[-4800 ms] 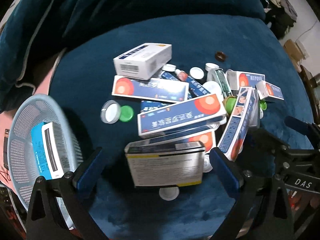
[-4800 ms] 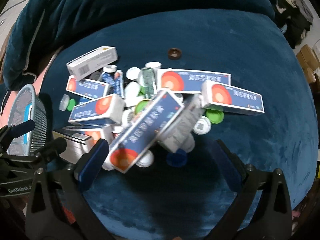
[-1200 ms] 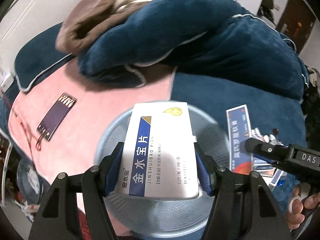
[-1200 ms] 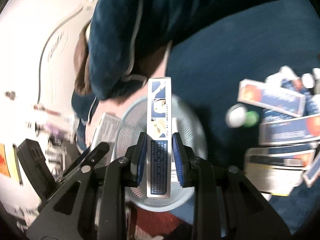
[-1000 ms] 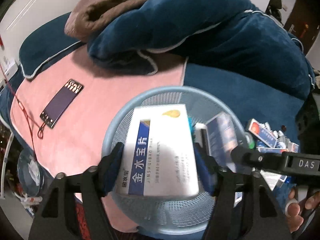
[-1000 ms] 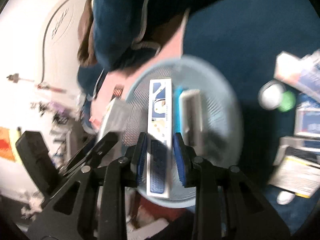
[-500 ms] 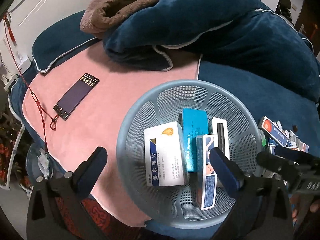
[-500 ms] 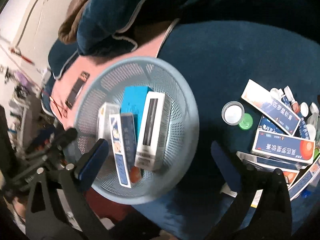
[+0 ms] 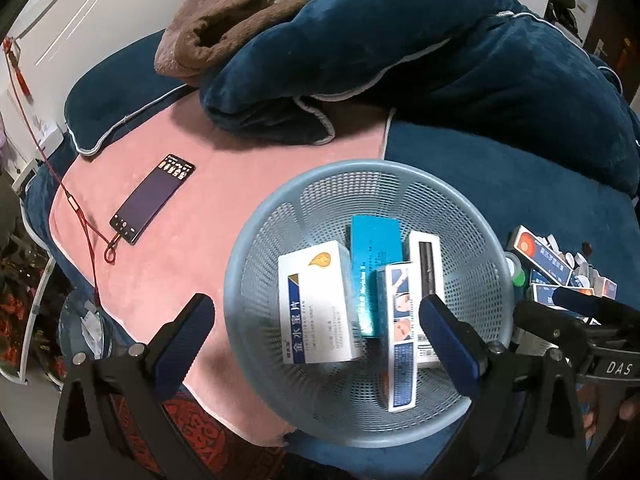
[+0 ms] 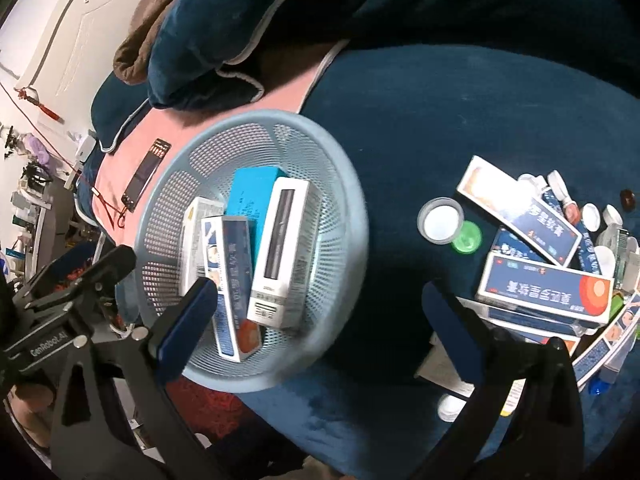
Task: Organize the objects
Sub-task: 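Move both tools back over the medicine pile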
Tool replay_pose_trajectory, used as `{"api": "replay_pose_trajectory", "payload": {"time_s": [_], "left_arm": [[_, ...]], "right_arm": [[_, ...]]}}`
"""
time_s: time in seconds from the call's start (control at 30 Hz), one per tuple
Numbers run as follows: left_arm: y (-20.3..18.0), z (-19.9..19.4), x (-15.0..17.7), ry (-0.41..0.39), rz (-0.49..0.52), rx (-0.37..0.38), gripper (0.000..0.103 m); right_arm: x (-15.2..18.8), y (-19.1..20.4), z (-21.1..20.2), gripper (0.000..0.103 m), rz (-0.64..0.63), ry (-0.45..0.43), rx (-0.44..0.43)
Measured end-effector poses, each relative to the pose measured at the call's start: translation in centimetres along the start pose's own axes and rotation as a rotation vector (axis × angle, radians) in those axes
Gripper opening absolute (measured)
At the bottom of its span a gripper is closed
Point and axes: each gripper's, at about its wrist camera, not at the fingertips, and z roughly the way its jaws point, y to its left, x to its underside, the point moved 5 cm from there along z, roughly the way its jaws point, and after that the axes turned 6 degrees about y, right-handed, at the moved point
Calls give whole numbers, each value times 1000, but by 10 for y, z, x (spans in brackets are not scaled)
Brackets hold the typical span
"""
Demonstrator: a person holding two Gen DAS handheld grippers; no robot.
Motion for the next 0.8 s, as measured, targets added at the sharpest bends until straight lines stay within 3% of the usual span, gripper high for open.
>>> {"api": "replay_pose_trajectory", "payload": {"time_s": [0.47, 0.67, 0.8], "left_arm": [[-71, -10, -3, -8, 77, 11, 102], [-142, -17, -17, -3, 153, 74, 102], [-193, -18, -23, 15, 254, 95, 102]], "right_arm": [[13, -48, -38, 103, 28, -57, 46], [16, -95, -75, 103, 33, -96, 126], [17, -135, -100, 103, 81, -107, 121]]}}
